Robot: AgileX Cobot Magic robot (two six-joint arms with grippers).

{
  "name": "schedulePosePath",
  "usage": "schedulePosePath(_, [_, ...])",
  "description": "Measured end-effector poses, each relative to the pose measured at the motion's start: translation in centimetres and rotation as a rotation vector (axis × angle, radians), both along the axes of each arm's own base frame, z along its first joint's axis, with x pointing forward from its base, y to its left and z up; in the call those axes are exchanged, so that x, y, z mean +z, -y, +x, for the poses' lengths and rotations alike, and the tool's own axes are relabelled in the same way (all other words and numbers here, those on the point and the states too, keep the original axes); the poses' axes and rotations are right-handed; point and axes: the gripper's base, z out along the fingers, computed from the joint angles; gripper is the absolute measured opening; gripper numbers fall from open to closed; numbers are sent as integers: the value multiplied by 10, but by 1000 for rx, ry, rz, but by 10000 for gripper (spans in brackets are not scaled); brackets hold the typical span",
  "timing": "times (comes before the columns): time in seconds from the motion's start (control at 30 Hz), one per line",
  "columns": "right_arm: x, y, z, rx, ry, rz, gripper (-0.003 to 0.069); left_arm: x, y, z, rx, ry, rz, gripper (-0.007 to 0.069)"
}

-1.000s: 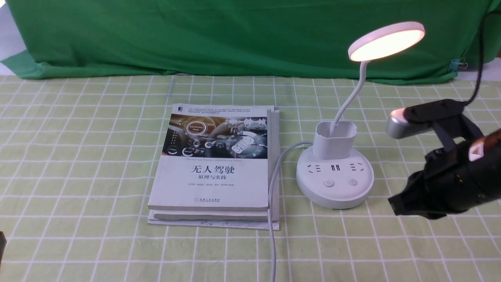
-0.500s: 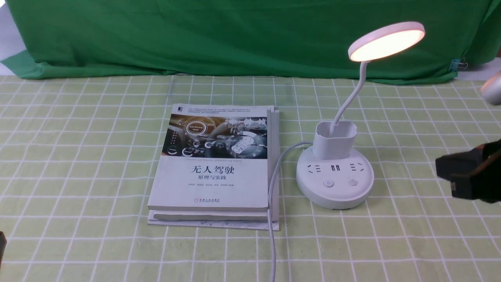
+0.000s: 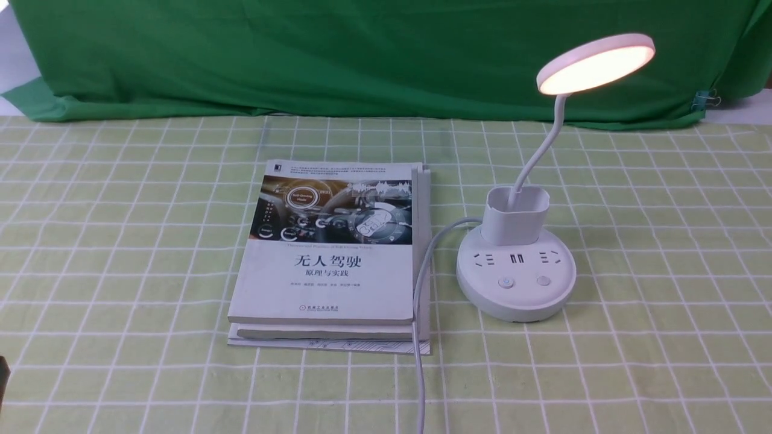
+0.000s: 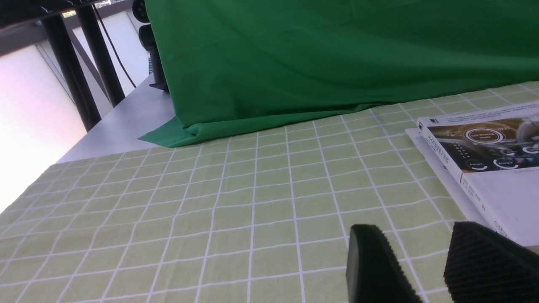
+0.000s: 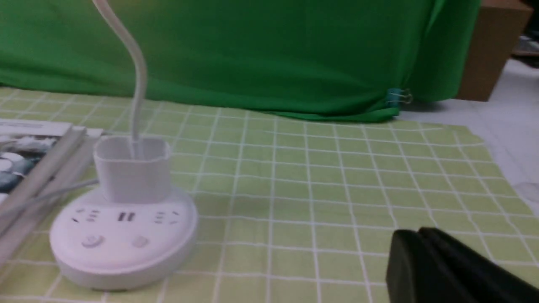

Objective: Turn on the table lamp on the green coffee tablecloth with your hand.

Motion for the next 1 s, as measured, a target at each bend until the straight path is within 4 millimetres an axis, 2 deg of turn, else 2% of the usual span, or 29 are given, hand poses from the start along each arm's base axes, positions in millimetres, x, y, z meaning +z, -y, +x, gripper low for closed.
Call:
schedulePosePath(0.1, [-26, 2, -11, -20, 5, -14, 30, 0, 0, 0, 0, 0, 0, 242])
schedulePosePath(0.13, [-41, 2, -17, -27, 7, -14, 30, 0, 0, 0, 0, 0, 0, 242])
schedulePosePath(0.17, [-45, 2, -19, -29, 8, -12, 30, 0, 0, 0, 0, 0, 0, 242])
schedulePosePath(0.37, [-49, 2, -28, -36, 28, 1, 31, 0, 0, 0, 0, 1, 0, 242])
schedulePosePath(1.0, [-51, 1, -28, -34, 12, 3, 76, 0, 0, 0, 0, 1, 0, 242])
